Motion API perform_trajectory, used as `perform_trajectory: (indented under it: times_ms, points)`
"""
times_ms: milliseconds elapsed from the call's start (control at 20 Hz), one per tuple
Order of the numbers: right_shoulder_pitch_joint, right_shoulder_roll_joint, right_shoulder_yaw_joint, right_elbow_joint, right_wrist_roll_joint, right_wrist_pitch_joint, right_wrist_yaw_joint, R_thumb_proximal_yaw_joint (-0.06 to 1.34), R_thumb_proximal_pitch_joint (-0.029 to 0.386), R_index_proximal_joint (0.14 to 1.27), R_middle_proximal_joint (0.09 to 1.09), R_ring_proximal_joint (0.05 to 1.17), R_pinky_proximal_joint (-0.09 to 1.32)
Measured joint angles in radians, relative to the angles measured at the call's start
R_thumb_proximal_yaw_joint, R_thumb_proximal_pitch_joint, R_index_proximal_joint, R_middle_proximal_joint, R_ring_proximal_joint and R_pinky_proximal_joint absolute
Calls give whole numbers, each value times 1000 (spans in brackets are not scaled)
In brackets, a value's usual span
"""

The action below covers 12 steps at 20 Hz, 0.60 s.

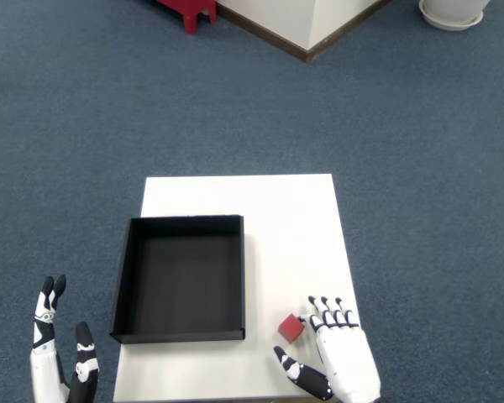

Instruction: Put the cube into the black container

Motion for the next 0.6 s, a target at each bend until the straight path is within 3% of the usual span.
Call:
perform_trajectory:
  times_ms: [200, 300, 400, 450, 500, 600]
  points:
    - [2, 0, -1, -4, 0, 13, -1, 547, 104, 592, 193, 195, -20]
    - [3, 0, -3, -4, 0, 24, -1, 638, 130, 742, 203, 201, -16]
    - [5, 0, -5, -4, 0, 25, -2, 914, 170, 999, 244, 213, 9]
    - [7, 0, -8, -4, 0, 25, -5, 1043, 176, 1061, 259, 226, 44]
    - [13, 0, -15, -4, 1, 25, -18, 1134, 169, 1093, 274, 239, 79]
    - [26, 1, -25, -4, 4, 22, -38, 1180, 181, 1065, 283, 245, 93]
